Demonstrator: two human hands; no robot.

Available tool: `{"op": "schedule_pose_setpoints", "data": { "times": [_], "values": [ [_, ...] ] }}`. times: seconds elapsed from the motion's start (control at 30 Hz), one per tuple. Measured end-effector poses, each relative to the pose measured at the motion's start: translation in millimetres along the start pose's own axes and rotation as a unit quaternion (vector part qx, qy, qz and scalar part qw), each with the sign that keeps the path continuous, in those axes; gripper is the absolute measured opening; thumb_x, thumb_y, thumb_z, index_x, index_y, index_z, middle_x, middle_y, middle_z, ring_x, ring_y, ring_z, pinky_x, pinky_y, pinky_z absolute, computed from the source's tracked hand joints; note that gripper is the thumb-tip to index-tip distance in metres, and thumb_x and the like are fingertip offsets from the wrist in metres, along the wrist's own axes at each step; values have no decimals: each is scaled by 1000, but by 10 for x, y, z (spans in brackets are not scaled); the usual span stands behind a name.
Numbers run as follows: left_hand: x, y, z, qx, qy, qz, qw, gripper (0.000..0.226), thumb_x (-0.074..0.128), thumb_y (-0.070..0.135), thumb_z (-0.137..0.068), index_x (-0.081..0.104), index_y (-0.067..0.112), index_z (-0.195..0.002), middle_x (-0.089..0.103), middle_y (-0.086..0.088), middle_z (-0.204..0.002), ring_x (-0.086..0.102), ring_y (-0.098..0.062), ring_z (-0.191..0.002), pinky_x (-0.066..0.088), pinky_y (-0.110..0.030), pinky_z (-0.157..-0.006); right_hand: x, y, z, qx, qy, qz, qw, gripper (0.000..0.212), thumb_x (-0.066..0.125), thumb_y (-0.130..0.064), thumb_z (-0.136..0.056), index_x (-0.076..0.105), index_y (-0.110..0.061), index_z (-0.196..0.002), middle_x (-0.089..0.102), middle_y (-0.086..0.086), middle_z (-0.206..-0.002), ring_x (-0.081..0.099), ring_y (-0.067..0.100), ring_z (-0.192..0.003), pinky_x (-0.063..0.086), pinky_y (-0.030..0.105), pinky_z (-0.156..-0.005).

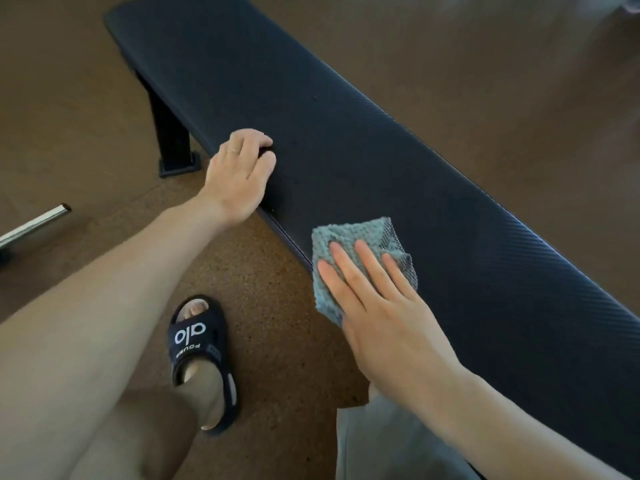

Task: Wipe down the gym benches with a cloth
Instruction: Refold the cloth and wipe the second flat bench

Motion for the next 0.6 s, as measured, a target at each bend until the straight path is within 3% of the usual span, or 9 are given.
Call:
{"op": "schedule_pose_setpoints", "data": {
  "times": [0.07, 0.13, 0.37, 0.6],
  "values": [
    [0, -96, 30, -11, 33, -107, 994, 46, 27, 39, -109, 36, 25, -153, 25, -1, -161, 18, -23, -153, 5, -42, -126, 33, 67, 148, 0, -7, 2, 1000, 70, 36, -35, -102, 8, -17, -164, 7, 7, -171, 7, 32, -157, 21, 54, -124],
    [-6, -168, 20, -52, 75, -104, 990, 52, 24, 40, -110, 26, 24, -159, 13, -2, -167, 8, -24, -157, -1, -46, -128, -17, 117, 57, 1, -9, 0, 1000, 66, 23, -40, -102, 9, -18, -163, 9, 5, -171, 8, 31, -157, 20, 53, -125],
    [-52, -257, -84, -51, 16, -58, 997, 53, 23, 38, -110, 21, 27, -161, 5, 3, -168, -2, -22, -156, 9, -44, -128, -295, -50, -1088, 56, 45, -15, 997, 63, 14, -42, -108, -6, -16, -162, -6, 7, -172, -5, 34, -157, 6, 53, -127],
    [-50, -276, -99, -39, -1, -44, 998, 52, 22, 39, -110, 20, 26, -160, 5, 3, -165, -3, -24, -154, 10, -43, -128, -11, -95, -101, 9, 18, 31, 999, 88, 62, -24, -92, 13, -10, -163, 12, 15, -170, 16, 39, -155, 26, 57, -122]
  ]
}}
Point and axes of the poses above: each hand's wrist, its own z-axis away from the middle knuckle, its own x-axis out of the palm, y = z × x, the point moved 6 cm from there along -z, towards the middle knuckle
